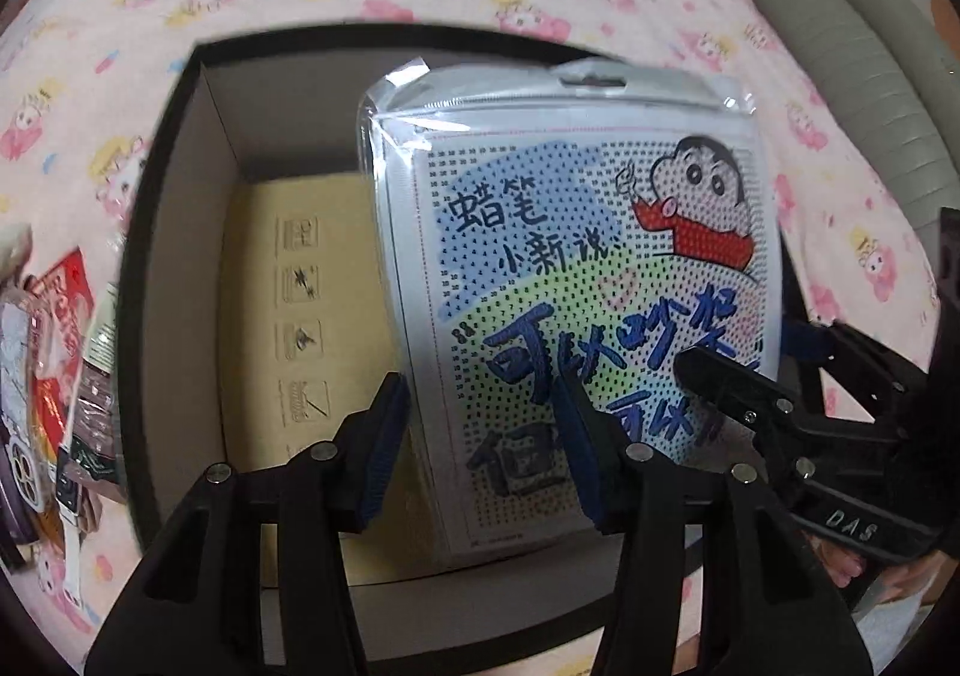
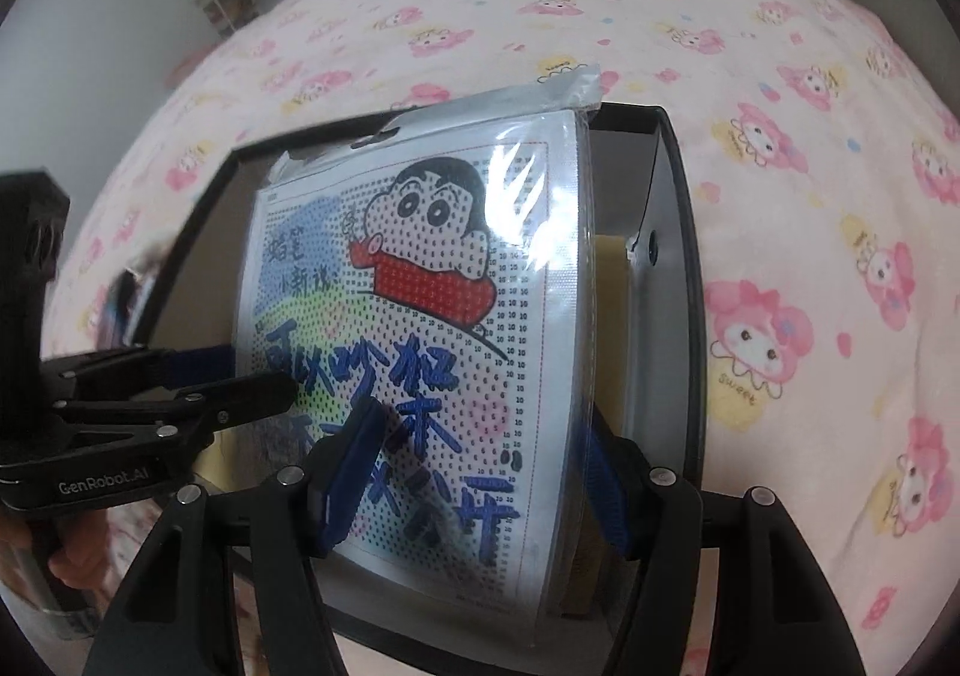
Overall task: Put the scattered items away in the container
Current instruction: 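Lower the bead-art kit upright into the black box and release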
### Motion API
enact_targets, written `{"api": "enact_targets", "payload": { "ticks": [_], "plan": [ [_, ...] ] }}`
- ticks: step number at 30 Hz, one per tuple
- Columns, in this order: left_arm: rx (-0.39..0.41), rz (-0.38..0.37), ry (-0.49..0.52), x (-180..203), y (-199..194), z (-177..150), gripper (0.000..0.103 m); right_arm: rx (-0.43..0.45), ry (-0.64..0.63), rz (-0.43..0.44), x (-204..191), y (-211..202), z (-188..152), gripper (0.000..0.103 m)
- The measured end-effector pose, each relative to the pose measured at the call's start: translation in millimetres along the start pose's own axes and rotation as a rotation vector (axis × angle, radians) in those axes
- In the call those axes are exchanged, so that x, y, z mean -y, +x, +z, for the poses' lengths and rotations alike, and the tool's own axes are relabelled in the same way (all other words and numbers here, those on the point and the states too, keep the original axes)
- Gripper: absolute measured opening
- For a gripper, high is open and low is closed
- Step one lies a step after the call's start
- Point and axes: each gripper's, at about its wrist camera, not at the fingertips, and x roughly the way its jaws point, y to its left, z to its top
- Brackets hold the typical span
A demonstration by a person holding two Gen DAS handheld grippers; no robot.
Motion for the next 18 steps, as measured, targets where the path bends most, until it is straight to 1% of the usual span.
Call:
{"api": "enact_targets", "payload": {
  "ticks": [5,7,8,9,12,16,18],
  "plan": [
    [-0.039,0.006,0.0,-0.5,12.3,-2.3,0.049,-0.004,-0.041,-0.051,-6.7,5.0,-0.7,0.061],
    [-0.057,-0.017,-0.002,1.3,17.3,-4.2,0.047,-0.011,-0.077,-0.089,-12.5,10.3,-3.2,0.061],
    [-0.059,-0.007,-0.011,1.7,19.1,-4.6,0.046,-0.015,-0.099,-0.112,-16.0,13.5,-4.0,0.061],
    [-0.051,0.011,-0.015,1.5,19.5,-4.1,0.047,-0.018,-0.112,-0.13,-17.8,16.7,-3.9,0.061],
    [-0.042,0.042,-0.03,-1.1,17.2,-2.3,0.047,-0.017,-0.122,-0.143,-18.9,18.5,-0.8,0.061],
    [-0.022,0.054,-0.049,-5.2,8.8,-0.8,0.048,0.07,-0.088,-0.129,-10.6,0.0,0.6,0.061],
    [-0.029,0.069,-0.054,-5.7,9.7,1.3,0.048,0.108,-0.056,-0.116,-5.9,-9.7,3.6,0.061]
  ]
}}
